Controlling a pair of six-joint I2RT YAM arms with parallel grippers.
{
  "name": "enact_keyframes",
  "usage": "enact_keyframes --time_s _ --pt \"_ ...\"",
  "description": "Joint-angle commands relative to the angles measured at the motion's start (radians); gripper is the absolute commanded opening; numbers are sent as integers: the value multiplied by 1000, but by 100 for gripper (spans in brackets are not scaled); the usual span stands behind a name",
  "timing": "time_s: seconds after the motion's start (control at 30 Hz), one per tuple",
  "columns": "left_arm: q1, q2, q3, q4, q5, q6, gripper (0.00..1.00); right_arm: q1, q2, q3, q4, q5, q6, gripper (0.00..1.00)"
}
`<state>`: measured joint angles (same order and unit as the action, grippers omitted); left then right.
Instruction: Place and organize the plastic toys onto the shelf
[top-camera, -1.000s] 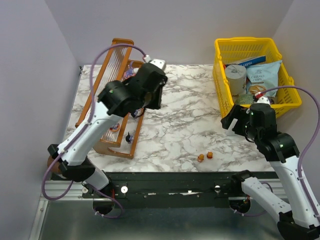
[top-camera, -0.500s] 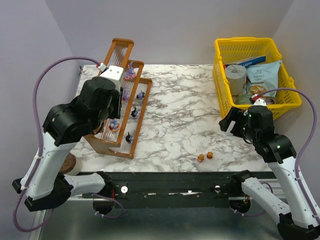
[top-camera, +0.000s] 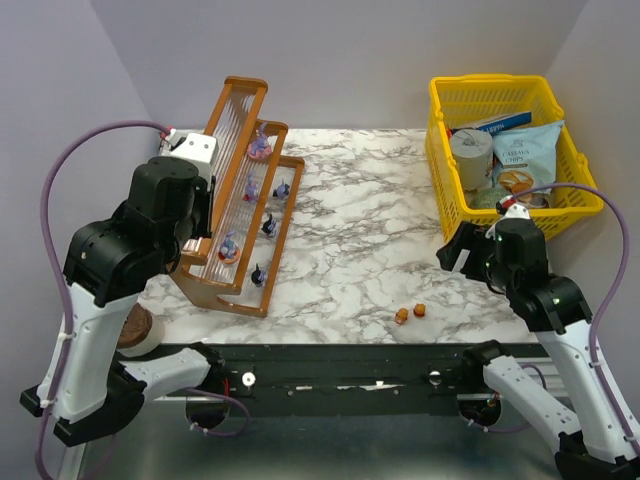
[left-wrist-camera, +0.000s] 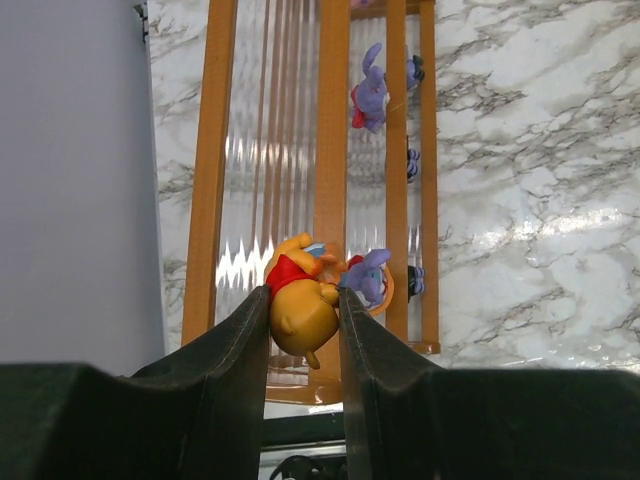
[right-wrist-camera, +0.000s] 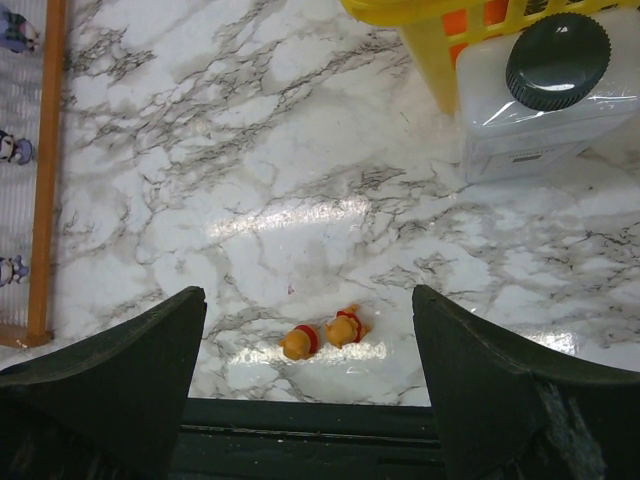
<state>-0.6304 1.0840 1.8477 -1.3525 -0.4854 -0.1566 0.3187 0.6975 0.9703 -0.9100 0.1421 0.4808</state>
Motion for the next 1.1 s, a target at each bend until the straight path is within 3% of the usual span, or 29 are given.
enact_keyframes --time_s 0.0,0.17,0.23,0.4,1.07 --pt "138 37 -22 -106 151 40 0 -3 -32 -19 -1 -32 -16 91" --pt "309 53 -110 -25 414 86 0 -3 -52 -44 5 -64 -10 91" --pt "411 74 -88 24 525 107 0 -3 -44 -24 -6 -67 -10 91" --pt "506 163 59 56 743 112 0 6 -6 16 -32 -87 -8 91" --pt "520 361 174 29 673 101 0 17 -15 -15 -21 -79 8 91"
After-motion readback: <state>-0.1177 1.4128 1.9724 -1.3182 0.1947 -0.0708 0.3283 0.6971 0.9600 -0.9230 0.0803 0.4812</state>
